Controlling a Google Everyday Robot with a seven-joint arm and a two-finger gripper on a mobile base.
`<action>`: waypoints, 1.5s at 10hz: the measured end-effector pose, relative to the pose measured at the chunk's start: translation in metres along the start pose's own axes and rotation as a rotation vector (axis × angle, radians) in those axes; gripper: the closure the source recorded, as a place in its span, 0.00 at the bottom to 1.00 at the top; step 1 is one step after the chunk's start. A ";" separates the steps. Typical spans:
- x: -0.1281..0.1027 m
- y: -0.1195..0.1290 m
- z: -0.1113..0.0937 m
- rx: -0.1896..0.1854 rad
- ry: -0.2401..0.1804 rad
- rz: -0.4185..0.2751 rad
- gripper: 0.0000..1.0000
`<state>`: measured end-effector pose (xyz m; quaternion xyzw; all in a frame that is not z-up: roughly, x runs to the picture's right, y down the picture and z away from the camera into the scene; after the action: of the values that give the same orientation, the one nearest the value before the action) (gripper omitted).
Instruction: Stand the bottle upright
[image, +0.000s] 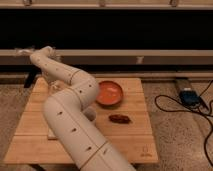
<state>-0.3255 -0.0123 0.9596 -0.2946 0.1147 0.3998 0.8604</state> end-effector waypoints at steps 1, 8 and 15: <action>0.000 0.001 0.000 0.001 0.000 -0.001 0.20; 0.006 0.000 0.005 0.005 0.011 -0.007 0.20; 0.003 -0.005 0.023 0.018 0.011 -0.026 0.30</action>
<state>-0.3210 0.0006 0.9784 -0.2907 0.1190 0.3858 0.8675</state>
